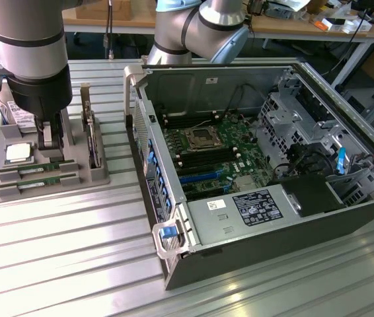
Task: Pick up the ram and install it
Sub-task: 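Pick up the ram and move it above insertion slot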
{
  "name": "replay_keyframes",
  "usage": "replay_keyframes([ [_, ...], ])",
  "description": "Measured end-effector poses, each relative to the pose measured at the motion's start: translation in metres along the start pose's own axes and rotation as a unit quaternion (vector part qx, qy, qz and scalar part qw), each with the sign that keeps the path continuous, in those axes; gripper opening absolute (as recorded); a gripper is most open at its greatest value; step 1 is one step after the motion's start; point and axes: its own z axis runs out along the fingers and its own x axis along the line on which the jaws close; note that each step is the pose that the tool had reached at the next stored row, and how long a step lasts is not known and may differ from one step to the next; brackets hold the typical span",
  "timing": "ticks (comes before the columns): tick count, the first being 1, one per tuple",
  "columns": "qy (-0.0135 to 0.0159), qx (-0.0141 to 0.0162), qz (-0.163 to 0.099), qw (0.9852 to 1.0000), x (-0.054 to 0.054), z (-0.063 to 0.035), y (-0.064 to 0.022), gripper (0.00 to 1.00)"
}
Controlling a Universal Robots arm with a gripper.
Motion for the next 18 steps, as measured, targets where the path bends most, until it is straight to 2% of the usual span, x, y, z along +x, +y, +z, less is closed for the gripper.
replay_keyframes([
  [14,0.0,0.0,0.0,1.0,0.0,0.0087,-0.0002,0.36],
  [18,0.0,0.0,0.0,1.0,0.0,0.0121,0.0063,0.36],
])
